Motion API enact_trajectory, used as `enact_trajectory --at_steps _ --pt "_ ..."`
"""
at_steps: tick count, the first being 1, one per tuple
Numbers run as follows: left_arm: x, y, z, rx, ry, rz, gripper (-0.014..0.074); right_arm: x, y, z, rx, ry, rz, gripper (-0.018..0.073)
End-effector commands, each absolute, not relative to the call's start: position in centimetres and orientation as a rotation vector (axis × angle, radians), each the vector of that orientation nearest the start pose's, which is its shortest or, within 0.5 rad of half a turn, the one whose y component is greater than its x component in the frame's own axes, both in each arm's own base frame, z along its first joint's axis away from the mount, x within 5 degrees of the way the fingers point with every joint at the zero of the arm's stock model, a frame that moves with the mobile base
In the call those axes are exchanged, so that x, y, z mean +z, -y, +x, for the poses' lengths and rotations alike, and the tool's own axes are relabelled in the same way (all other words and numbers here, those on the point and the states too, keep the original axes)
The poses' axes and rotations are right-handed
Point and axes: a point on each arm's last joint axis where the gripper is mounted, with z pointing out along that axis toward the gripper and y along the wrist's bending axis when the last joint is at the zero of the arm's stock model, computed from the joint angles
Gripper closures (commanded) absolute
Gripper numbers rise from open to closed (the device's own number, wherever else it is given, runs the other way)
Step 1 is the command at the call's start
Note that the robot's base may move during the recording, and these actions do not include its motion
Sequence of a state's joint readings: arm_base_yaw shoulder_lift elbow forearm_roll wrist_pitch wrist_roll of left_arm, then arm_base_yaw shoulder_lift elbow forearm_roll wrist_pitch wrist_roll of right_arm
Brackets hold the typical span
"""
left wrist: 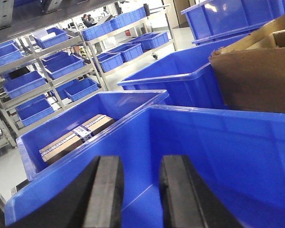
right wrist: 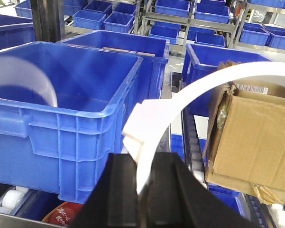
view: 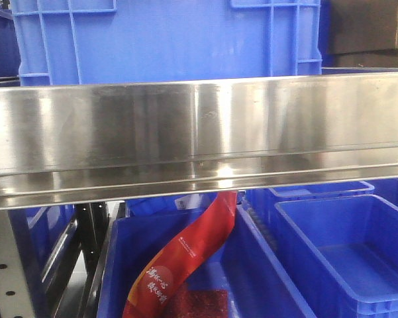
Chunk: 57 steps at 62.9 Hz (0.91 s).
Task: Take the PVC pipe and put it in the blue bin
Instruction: 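Open the left gripper to drop the pipe piece into the bin, then move the right gripper's white pipe piece over the same blue bin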
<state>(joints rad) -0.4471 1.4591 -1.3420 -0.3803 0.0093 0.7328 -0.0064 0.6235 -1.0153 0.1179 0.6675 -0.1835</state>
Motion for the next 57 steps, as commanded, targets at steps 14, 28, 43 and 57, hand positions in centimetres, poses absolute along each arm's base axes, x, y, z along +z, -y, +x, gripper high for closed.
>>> enact_trajectory --at_steps 14,28,43,57 --pt "42.6 15.2 31.1 -0.098 -1.462 0.606 0.0500 44.1 -0.6 9.6 -0.014 -1.731 -0.129 0.0727" --pt "43.4 14.9 29.3 -0.148 -1.511 0.659 0.0707 44.2 -0.6 9.6 -0.016 -1.712 -0.126 0.0727" --pt "46.0 14.2 25.9 -0.255 -1.479 0.632 0.0707 44.6 -0.5 9.7 -0.021 -1.673 -0.122 0.0727" --pt "46.5 15.3 22.9 -0.319 -1.429 0.686 0.0707 45.2 -1.1 9.7 0.018 -1.597 -0.180 0.0727"
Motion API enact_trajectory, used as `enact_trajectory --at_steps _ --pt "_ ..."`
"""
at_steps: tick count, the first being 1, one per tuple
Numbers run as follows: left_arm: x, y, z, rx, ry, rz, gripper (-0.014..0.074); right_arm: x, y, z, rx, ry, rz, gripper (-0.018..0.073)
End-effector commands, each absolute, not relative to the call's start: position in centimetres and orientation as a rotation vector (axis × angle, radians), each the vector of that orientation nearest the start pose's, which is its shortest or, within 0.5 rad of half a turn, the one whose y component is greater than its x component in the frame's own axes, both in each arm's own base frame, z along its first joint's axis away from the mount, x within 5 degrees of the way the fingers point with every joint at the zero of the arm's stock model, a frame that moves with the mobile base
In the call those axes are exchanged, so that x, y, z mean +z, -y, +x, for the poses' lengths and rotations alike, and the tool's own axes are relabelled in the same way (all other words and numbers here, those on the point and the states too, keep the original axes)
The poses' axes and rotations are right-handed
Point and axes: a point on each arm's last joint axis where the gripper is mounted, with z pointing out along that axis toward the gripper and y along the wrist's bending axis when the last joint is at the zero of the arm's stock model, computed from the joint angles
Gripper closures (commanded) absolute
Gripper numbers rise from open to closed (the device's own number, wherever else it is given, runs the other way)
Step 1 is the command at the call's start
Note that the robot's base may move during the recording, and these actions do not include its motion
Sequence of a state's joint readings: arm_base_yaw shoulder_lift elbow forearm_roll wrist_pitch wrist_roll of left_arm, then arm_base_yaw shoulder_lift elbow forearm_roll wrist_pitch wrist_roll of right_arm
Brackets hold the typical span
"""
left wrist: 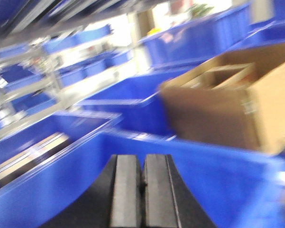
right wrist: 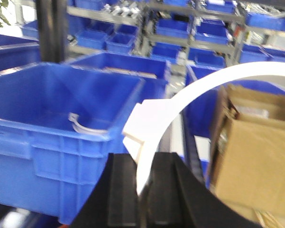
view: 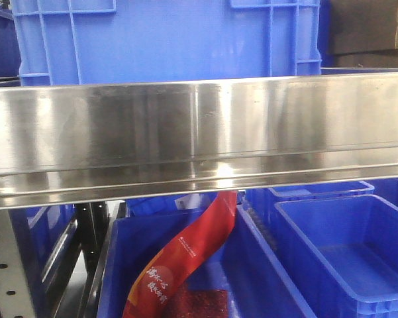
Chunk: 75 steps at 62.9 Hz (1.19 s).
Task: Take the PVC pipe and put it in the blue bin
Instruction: 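Move the right gripper's white pipe piece over the same blue bin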
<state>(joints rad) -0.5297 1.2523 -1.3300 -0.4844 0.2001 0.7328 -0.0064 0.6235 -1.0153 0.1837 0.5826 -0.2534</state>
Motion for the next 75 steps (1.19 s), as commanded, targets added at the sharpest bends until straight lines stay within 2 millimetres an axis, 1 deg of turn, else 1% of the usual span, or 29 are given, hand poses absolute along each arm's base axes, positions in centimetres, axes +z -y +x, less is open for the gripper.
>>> enact_trajectory --at_steps 1,9,14,23,34,44,49,53,59,66,75 --pt "46.4 15.4 22.7 -0.323 -1.429 0.690 0.0707 45.3 -1.2 9.7 0.016 -1.592 -0.191 0.0727" --pt "45.0 15.6 21.2 -0.355 -1.446 0.719 0.0707 45.3 -1.4 10.4 0.040 -1.586 -0.214 0.0727" --pt "44.3 15.3 20.5 -0.353 -1.438 0.709 0.0707 45.2 -1.6 11.0 0.075 -1.594 -0.211 0.0727" --pt "43.1 13.9 18.9 -0.384 -1.429 0.622 0.0707 44.9 -2.1 12.4 0.118 -1.602 -0.248 0.0727" --pt "41.9 11.8 16.1 -0.393 -1.416 0.601 0.0707 45.1 -3.2 14.0 0.164 -1.558 -0.299 0.0727" --pt "41.1 10.2 14.0 -0.413 -1.396 0.561 0.0707 45.1 -4.7 16.2 0.188 -1.502 -0.346 0.0727" --pt "40.4 9.7 13.2 -0.413 -1.394 0.560 0.0707 45.2 -5.7 17.6 0.204 -1.506 -0.387 0.0727" --pt "40.1 9.3 12.8 -0.417 -1.393 0.554 0.0707 45.4 -6.5 18.6 0.224 -1.513 -0.407 0.0727" --pt "39.8 8.9 12.4 -0.429 -1.386 0.525 0.0707 45.6 -7.0 20.4 0.219 -1.514 -0.397 0.0727" --pt "39.5 8.6 12.3 -0.417 -1.380 0.507 0.0707 44.9 -7.6 22.7 0.197 -1.539 -0.396 0.0727" --pt "39.2 8.2 12.6 -0.389 -1.395 0.488 0.0707 44.0 -7.8 25.0 0.127 -1.516 -0.380 0.0727"
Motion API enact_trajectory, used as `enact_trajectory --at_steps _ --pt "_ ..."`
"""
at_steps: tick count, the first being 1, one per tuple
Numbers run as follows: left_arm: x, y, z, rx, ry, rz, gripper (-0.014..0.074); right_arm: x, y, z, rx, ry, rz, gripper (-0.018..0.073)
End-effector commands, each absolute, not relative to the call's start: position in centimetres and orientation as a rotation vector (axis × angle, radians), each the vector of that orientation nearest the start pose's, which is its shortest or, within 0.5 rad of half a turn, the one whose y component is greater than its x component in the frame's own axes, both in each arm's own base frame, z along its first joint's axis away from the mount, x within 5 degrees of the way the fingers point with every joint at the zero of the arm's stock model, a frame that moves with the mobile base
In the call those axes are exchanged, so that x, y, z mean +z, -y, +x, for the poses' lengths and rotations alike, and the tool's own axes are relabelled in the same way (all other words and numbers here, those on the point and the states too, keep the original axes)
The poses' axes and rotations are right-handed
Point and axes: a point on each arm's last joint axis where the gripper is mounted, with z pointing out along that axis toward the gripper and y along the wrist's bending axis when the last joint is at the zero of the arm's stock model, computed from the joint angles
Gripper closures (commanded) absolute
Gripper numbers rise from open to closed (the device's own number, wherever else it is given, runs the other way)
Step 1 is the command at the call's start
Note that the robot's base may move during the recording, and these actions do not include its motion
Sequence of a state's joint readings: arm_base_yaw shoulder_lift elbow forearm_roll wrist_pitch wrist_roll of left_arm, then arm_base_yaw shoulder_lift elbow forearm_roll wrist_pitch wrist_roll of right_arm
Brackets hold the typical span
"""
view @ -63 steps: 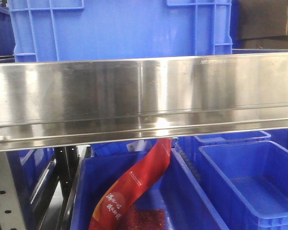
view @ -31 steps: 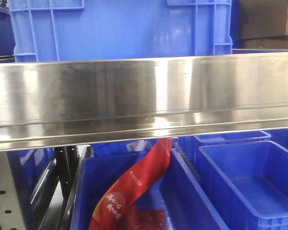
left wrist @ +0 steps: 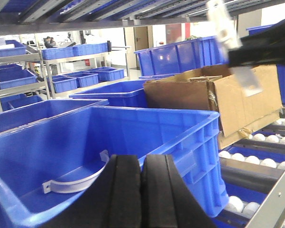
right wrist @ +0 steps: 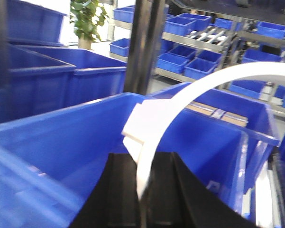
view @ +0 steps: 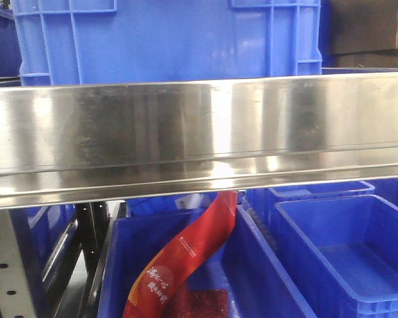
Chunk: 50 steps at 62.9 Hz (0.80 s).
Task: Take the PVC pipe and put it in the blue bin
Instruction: 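Move the right gripper's white pipe piece over the same blue bin, then open the right gripper to release the pipe piece into the bin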
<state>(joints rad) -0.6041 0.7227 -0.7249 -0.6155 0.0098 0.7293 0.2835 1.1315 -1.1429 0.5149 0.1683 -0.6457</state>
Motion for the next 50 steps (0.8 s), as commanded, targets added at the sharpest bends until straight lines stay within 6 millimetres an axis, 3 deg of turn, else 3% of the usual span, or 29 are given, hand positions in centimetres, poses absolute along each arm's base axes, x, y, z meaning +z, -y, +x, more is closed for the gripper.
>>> enact_trajectory --at_steps 1,18,36,50 --pt "39.2 8.1 12.6 -0.383 -1.396 0.483 0.0707 43.9 -7.8 25.3 0.120 -1.514 -0.375 0.0727" --pt "39.1 6.4 13.6 -0.276 -1.425 0.395 0.0707 43.0 -8.1 27.7 0.070 -1.508 -0.368 0.0718" --pt "38.9 4.4 14.4 -0.125 -1.462 0.328 0.0707 42.8 -8.8 29.8 0.029 -1.512 -0.409 0.0400" --pt "38.5 2.9 14.8 -0.053 -1.518 0.275 0.0707 41.9 -8.9 30.9 0.018 -1.520 -0.400 0.0375"
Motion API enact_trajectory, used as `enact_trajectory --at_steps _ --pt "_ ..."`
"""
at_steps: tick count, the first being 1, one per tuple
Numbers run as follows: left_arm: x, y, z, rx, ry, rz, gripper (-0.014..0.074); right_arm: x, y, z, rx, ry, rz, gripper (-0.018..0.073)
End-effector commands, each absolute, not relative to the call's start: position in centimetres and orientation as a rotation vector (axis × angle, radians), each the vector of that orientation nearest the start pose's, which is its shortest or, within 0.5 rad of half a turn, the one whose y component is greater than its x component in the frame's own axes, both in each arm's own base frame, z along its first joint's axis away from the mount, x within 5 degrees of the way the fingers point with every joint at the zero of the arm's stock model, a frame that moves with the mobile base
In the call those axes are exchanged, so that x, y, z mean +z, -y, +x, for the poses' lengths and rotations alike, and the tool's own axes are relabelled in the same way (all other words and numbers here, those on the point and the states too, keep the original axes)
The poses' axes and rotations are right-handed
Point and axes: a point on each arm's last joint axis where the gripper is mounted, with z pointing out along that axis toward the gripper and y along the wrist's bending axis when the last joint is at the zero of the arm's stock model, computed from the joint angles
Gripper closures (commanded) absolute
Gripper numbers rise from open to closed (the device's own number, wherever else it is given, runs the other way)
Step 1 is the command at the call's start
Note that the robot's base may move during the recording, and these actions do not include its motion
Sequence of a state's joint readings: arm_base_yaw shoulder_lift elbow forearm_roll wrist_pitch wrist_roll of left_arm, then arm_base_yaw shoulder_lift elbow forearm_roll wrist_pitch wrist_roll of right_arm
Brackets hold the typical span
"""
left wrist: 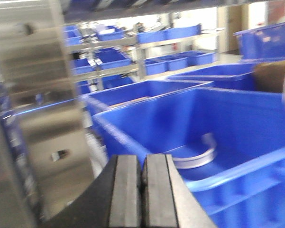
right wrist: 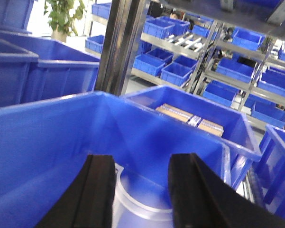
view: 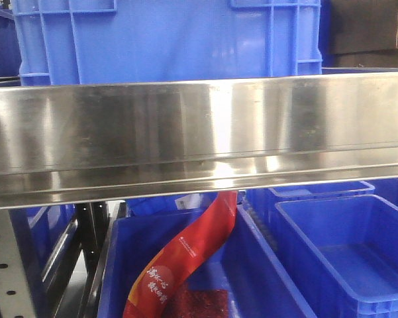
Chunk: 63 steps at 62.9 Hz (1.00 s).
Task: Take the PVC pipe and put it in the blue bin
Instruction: 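Open the right gripper to release the pipe piece into the bin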
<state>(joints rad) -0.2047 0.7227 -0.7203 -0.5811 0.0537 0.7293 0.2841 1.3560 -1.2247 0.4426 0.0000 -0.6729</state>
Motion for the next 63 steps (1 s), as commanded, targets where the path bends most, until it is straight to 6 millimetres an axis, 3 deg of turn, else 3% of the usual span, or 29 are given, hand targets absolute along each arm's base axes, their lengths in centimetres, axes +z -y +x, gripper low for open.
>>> enact_trajectory --at_steps 1,18,29,52,63 --pt "38.4 2.9 14.8 -0.050 -1.522 0.273 0.0707 41.9 -8.9 30.9 0.016 -1.516 -0.398 0.0375" --pt "38.2 2.3 14.6 -0.029 -1.556 0.260 0.0707 42.2 -8.8 30.8 0.012 -1.501 -0.389 0.0418" --pt "38.8 2.1 13.4 -0.009 -1.512 0.267 0.0707 43.3 -8.2 29.9 0.003 -1.470 -0.371 0.0728" --pt "39.0 0.6 12.1 0.047 -1.529 0.169 0.0707 45.3 -2.4 27.2 -0.087 -1.495 -0.240 0.0721" --pt "39.3 0.4 10.8 0.051 -1.511 0.143 0.0707 45.6 -0.6 24.6 -0.155 -1.437 -0.168 0.0721"
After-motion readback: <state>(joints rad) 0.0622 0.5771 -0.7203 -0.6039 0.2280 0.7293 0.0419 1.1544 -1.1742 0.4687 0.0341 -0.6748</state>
